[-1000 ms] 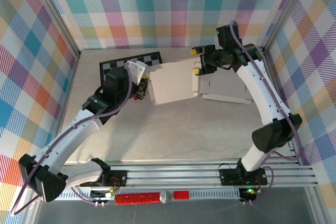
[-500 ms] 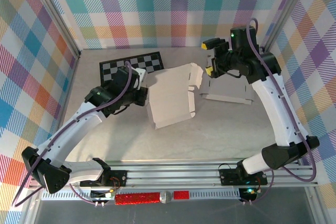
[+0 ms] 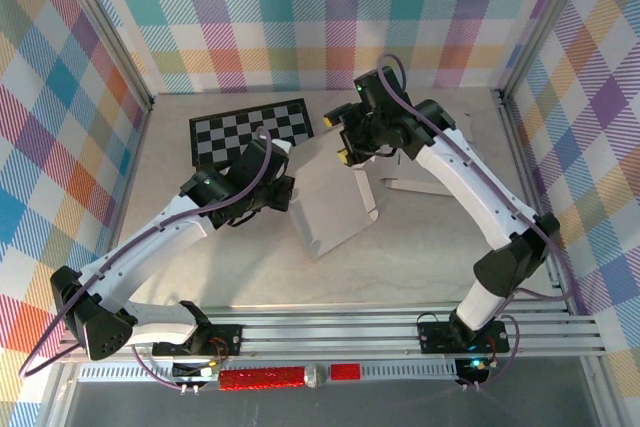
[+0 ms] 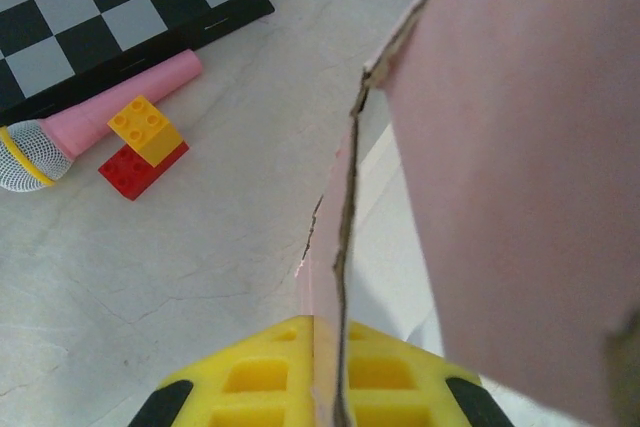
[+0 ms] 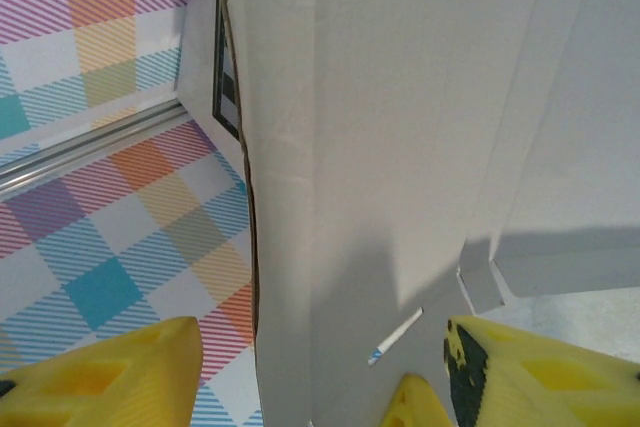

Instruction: Fold the paper box

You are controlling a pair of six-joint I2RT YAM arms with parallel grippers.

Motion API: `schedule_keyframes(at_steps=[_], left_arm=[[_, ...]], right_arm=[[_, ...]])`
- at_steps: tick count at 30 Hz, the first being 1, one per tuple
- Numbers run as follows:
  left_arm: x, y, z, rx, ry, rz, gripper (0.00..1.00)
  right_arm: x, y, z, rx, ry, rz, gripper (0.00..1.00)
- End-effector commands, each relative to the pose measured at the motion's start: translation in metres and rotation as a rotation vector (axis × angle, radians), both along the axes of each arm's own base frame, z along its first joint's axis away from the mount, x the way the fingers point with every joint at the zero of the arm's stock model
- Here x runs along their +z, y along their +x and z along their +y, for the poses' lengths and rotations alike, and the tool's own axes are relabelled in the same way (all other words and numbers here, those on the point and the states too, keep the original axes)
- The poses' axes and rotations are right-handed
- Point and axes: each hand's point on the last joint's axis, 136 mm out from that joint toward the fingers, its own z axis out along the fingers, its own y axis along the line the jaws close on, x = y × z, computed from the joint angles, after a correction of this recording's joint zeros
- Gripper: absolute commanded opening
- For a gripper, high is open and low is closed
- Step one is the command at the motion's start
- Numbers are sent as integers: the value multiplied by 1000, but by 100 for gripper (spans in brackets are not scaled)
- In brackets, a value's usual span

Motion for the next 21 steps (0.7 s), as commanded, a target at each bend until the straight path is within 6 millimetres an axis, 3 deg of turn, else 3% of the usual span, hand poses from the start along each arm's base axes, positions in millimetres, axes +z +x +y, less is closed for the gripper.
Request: schedule_keyframes(at_steps=[1, 5, 14, 21], left_arm=[[19, 7, -2, 28, -27, -52, 0], [19, 7, -3, 20, -21, -56, 0], [20, 7, -5, 8, -22, -56, 0], [21, 7, -5, 3, -23, -59, 0]], right_arm=[[12, 9, 8, -5, 28, -34, 61], [11, 18, 16, 14, 25, -43, 56], [4, 21, 21, 24, 19, -32, 31], [0, 21, 22, 28, 15, -21, 23]])
